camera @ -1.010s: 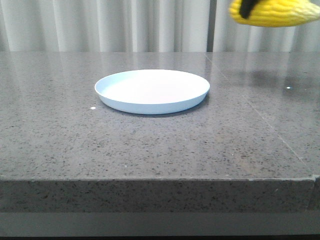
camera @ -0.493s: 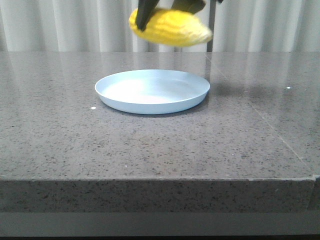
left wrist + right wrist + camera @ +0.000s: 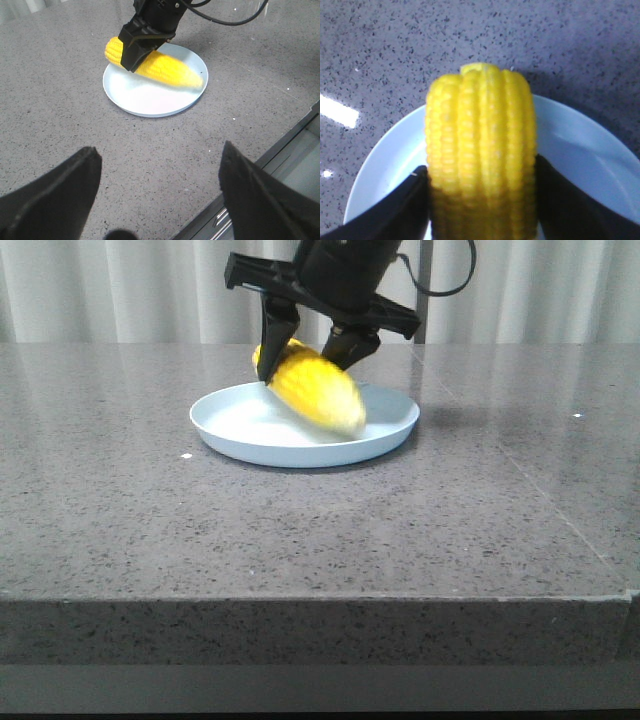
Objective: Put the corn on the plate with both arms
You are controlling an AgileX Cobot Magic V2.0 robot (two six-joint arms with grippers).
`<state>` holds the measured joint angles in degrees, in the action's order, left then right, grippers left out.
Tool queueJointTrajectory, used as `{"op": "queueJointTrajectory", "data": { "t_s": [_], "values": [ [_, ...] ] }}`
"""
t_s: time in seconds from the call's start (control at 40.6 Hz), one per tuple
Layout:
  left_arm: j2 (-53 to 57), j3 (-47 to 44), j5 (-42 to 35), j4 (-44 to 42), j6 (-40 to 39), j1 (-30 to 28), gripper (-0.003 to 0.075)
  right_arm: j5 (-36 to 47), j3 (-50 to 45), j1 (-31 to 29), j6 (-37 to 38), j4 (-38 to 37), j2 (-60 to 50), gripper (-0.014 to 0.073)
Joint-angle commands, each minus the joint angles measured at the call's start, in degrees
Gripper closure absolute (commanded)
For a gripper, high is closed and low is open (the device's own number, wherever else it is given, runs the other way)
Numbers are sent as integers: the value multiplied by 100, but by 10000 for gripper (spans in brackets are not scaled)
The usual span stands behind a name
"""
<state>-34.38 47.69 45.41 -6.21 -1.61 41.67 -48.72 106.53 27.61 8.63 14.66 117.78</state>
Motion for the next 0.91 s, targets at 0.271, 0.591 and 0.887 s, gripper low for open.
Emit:
{"op": "queueJointTrajectory", "data": {
  "t_s": [0.271,0.591,0.887],
  "values": [
    [-10,146,-478,21,-56,48,227,78,236,-15,-14,-55,-498,21],
    [-10,146,-478,21,-56,48,227,-698,236,-15,-574,-1041,-1581,21],
    [-10,146,-478,21,-56,48,227,-1268,-396,-15,-1334,-1129,-3364,21]
  ]
}}
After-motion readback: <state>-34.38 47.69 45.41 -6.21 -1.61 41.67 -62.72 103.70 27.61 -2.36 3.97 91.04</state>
